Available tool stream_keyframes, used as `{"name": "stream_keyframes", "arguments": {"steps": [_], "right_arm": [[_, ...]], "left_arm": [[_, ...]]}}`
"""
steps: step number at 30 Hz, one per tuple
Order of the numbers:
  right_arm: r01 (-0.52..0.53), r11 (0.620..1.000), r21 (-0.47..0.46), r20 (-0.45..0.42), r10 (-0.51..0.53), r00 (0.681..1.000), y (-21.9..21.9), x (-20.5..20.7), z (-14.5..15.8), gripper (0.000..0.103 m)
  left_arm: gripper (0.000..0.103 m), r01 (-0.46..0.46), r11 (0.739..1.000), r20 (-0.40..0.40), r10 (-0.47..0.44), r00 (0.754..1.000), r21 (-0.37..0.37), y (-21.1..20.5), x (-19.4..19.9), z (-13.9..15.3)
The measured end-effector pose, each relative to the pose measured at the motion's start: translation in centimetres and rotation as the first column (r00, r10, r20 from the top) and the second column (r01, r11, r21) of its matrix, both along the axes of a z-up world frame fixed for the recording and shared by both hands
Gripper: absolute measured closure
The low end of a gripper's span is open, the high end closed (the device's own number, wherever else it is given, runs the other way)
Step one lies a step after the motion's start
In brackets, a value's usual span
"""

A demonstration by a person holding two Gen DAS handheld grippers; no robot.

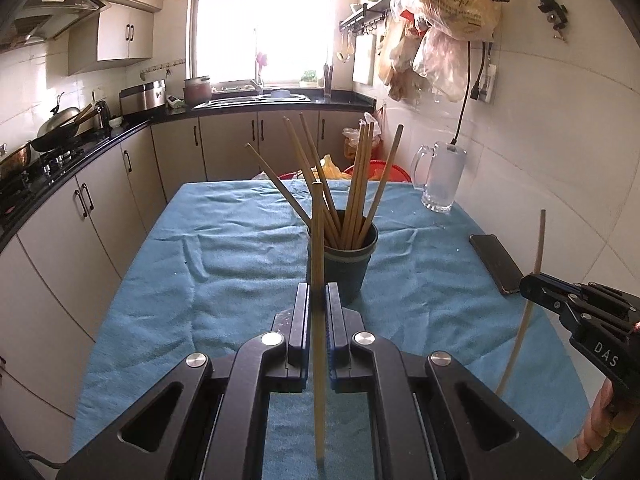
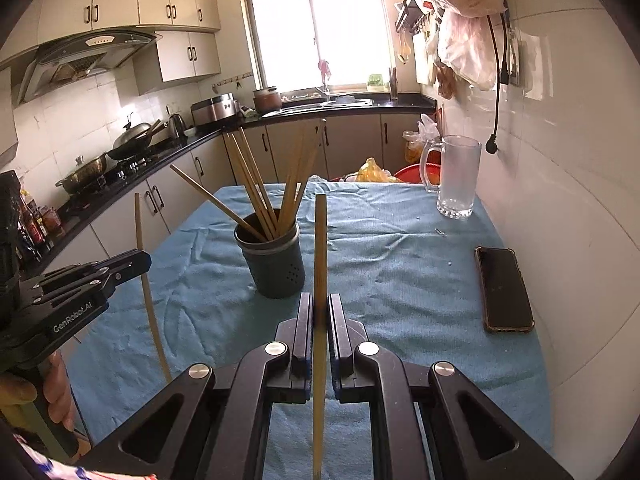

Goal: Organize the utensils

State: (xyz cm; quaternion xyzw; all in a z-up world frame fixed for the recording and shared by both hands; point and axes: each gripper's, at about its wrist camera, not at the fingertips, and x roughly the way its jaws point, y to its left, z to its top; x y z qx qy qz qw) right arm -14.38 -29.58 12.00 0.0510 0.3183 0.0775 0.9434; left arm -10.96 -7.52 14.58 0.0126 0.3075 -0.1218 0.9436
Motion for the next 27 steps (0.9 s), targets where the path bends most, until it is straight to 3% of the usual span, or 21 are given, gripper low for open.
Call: {"name": "stream_keyframes", "arguments": {"steps": [27], "right_arm": [[-0.001,1.000,0.010,0.067,0.000,0.998,-0.2,0.1,2.2,0.096]], "left_arm": [[0.097,-0.014,1.000,0.087,0.015,0.996,-0.011,0.1,0.1,2.2]]}}
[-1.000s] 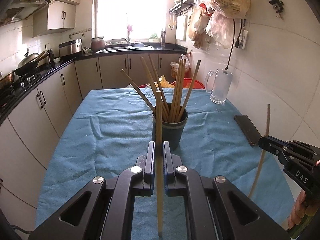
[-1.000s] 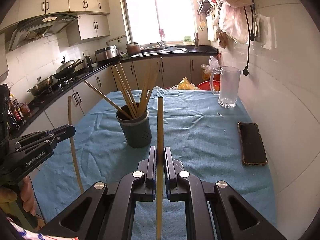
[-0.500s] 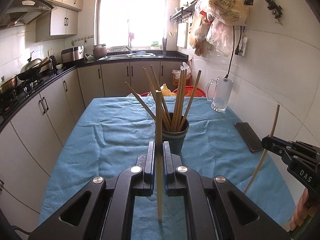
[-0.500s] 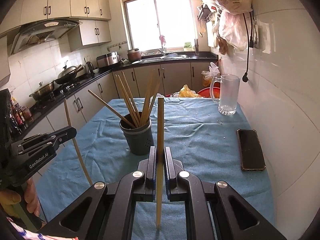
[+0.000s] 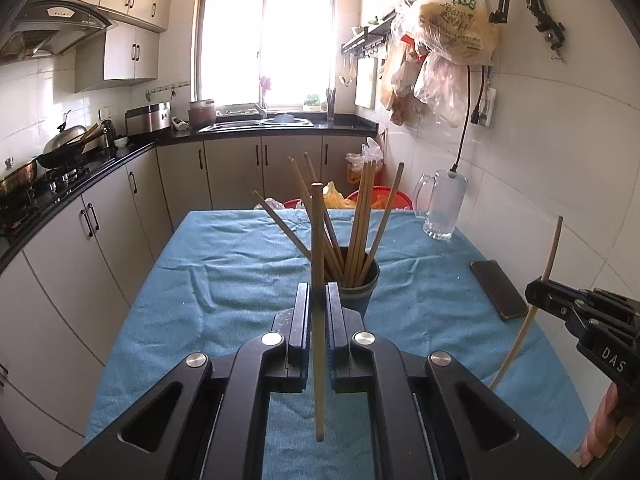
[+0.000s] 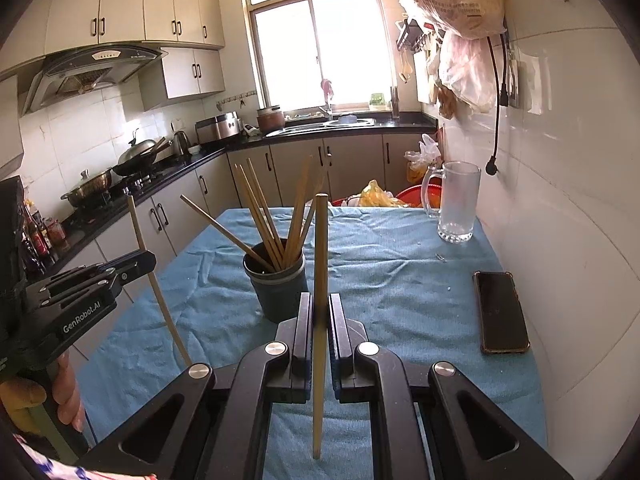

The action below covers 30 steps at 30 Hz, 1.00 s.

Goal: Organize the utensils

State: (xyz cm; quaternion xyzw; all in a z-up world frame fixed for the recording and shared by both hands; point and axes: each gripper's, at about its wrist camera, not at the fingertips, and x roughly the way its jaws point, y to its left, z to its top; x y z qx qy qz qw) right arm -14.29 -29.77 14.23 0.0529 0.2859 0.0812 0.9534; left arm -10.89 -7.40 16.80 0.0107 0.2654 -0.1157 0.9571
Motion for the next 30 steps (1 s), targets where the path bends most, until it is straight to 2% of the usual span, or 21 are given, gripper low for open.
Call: {"name": "stream_keyframes", "arguments": {"steps": [13,30], "right_arm": [[-0.007,1.000,0.027,0.025,0.006,1.000,-0.4,0.3,0.8,0.096],[-0.006,0.998,0.070,0.077,0.001,0.997,-0.9,1.1,2.8,0.096]], "left_arm": [[0.097,-0.016,0.999,0.038,0.017,0.999,-0.028,0.9,0.5,2.0],[0.097,-0.041,0.989,0.107,0.056,0.993,-0.139,3.4,1.8,7.4]]}}
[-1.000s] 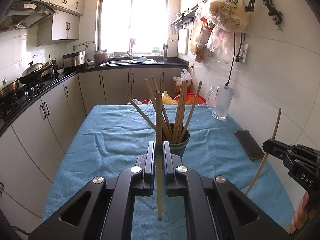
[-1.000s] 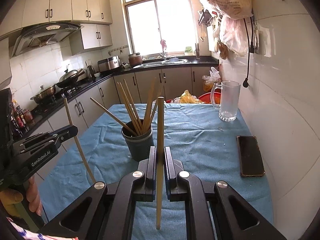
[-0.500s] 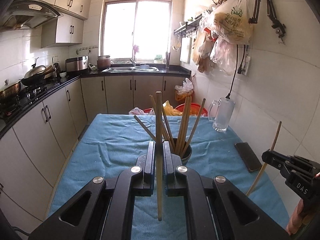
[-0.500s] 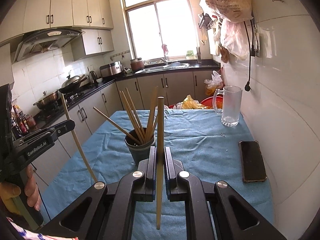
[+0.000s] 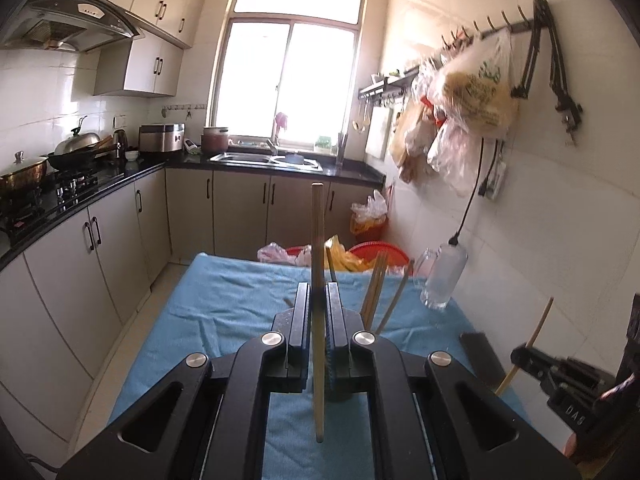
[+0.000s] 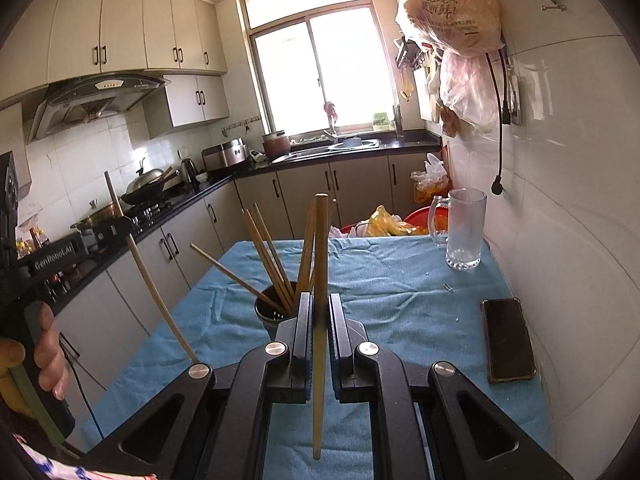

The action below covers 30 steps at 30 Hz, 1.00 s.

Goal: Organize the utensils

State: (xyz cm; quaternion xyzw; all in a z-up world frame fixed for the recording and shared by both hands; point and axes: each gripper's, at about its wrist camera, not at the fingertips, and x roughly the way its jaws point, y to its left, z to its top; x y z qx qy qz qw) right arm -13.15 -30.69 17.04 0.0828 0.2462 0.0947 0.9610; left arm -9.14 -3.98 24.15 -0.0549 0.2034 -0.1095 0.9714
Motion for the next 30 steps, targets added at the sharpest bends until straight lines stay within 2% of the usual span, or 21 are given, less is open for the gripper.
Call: {"name": "stream_keyframes", "arguments": {"steps": [13,19,30], "right_arm": [[0.002,1.000,0.020,0.022,-0.003,1.000,-0.4,1.0,1.2,0.096],[0.001,1.000,0.025,0.020,-0.001,1.000,-0.3,1.7,1.3,0.096],[0.002,0.999,0.032,0.005,-0.002,1.000,0.3,3.0,0.8,0.096]], "left_arm": [[0.097,-0.023,0.999,0.052,0.025,0.998,-0.035,0.7,1.4,2.4],[0.097,-0.029,0.998,0.054,0.031,0.998,-0.051,1.2,2.2,2.5],[0.097,-0.031,0.999,0.045,0.032,0.998,-0.027,0.6,3.3,1.7]]}}
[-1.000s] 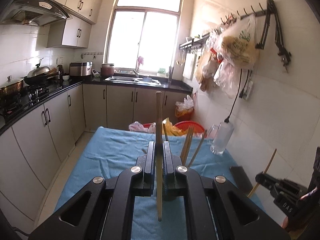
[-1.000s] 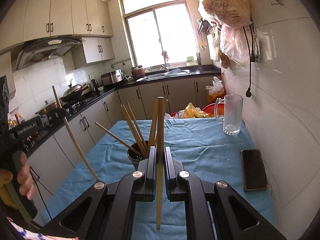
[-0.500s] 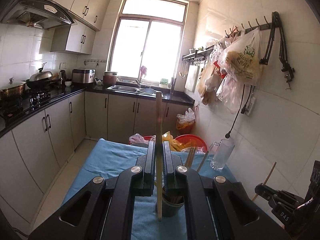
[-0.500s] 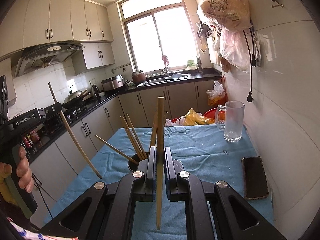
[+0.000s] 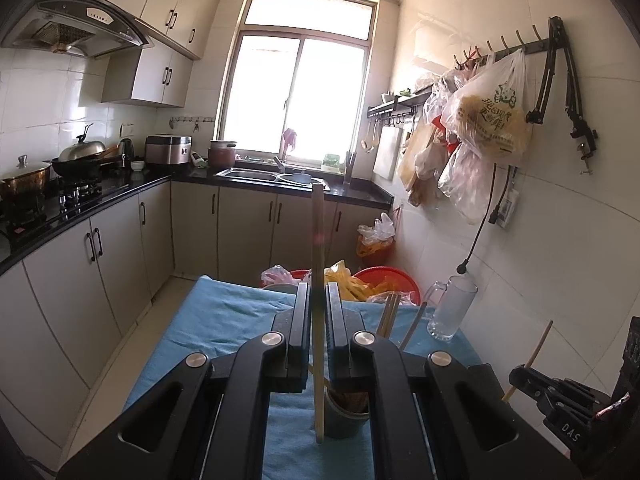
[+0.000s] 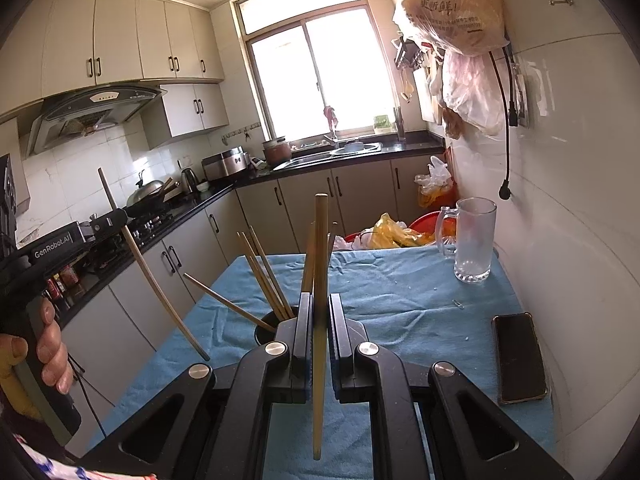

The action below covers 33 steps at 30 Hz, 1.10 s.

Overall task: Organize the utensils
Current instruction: 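Lower the left tool's chopstick into the cup while the right tool lowers its chopstick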

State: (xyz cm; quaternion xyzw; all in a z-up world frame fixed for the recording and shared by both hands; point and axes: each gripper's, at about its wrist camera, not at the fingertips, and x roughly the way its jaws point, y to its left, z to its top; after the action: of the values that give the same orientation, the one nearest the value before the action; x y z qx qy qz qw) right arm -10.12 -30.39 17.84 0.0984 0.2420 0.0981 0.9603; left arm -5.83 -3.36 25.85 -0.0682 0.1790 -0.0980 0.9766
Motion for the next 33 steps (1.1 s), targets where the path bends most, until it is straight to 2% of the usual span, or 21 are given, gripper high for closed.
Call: {"name": "stream_keyframes", "arguments": {"steps": [9,22,29,33], "right_arm": [[-0.002,1.000,0.003,0.009,0.002,1.000,0.2,0.9,0.2,0.096],[0.007,1.000,0.008,-0.005,-0.007,1.000,-0.3,0.7,-0.3,0.096],[0.010,1.000,0.008,0.001,-0.010,1.000,-0.5,-0.3,0.1,0.096],[0.014,1.000,0.009,0.001,-0.014,1.000,-0.6,-0.8,0.1,0.096]], "left_arm": [[0.097,0.004,1.000,0.004,-0.004,1.000,-0.007,-0.2,0.5,-0.2],[0.097,-0.018,0.991,-0.039,0.023,0.999,0.133,-2.6,1.0,-2.6],[0.097,-0.005,0.985,-0.074,0.018,0.997,0.172,-3.4,0.3,-4.0],[0.097,0.008,0.985,-0.093,0.008,0.996,0.170,-3.5,0.0,-4.6]]}}
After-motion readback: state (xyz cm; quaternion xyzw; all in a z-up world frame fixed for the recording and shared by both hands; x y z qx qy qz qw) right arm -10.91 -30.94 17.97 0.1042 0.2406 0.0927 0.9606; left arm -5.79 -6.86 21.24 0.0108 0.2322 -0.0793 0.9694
